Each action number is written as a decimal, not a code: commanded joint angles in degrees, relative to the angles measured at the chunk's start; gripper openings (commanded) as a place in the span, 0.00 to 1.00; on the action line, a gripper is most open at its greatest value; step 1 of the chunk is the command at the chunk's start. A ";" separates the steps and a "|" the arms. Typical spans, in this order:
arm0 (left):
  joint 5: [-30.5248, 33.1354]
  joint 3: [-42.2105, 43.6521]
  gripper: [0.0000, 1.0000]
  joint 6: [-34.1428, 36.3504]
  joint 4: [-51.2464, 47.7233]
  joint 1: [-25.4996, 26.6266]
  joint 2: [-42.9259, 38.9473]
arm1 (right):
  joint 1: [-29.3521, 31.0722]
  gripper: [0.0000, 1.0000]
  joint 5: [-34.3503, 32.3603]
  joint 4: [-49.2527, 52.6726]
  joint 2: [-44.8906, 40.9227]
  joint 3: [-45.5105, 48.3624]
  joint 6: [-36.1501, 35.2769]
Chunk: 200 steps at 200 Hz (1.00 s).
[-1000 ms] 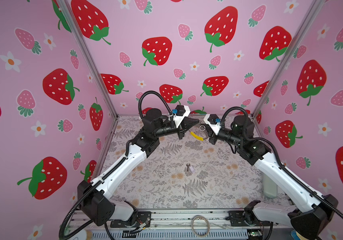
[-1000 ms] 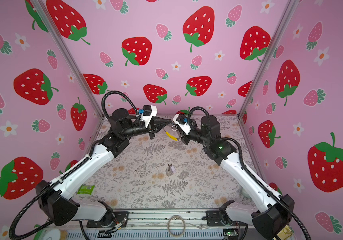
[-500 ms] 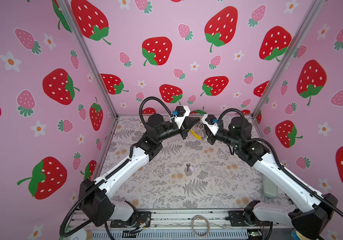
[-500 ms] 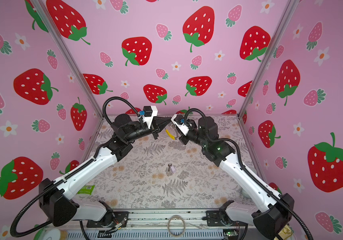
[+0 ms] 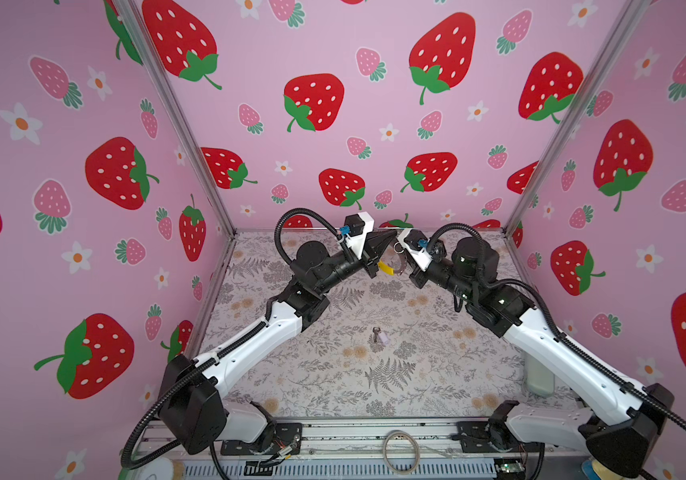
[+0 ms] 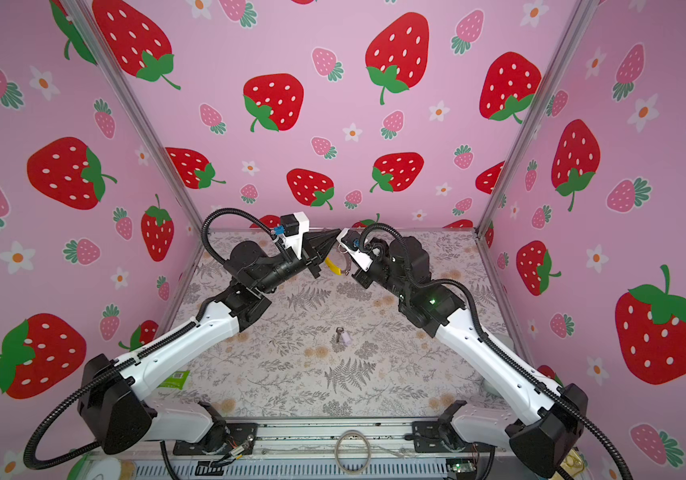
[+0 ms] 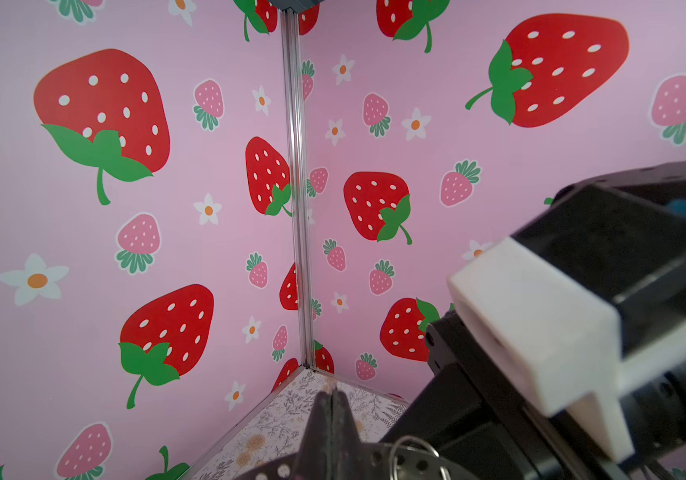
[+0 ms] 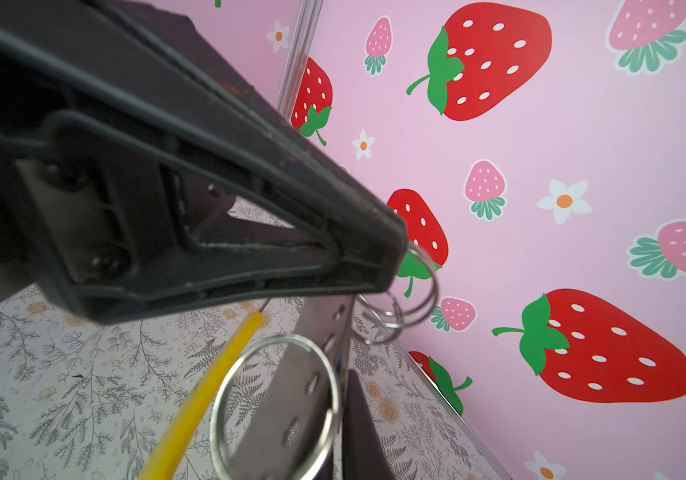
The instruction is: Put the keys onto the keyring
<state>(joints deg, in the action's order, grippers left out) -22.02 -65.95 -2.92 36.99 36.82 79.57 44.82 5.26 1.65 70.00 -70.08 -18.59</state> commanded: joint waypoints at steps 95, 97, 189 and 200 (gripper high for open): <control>2.84 -1.28 0.00 -3.63 9.88 0.81 2.51 | 1.63 0.00 -4.59 -3.94 -1.41 3.16 -0.83; 2.55 -1.35 0.00 -3.68 9.66 0.69 2.47 | 1.67 0.00 -4.74 -3.94 -1.41 3.19 -0.77; -15.45 -2.90 0.00 -17.93 16.53 -6.50 4.96 | -0.58 0.38 -6.85 -4.28 -6.90 5.92 -0.29; -17.82 -3.36 0.00 -20.45 18.63 -7.06 5.85 | -2.06 0.38 -5.42 -4.31 -7.76 6.13 1.12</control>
<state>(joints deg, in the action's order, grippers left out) -32.36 -66.04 -15.57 47.09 30.94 83.79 45.01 -0.99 -2.09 65.04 -64.79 -19.31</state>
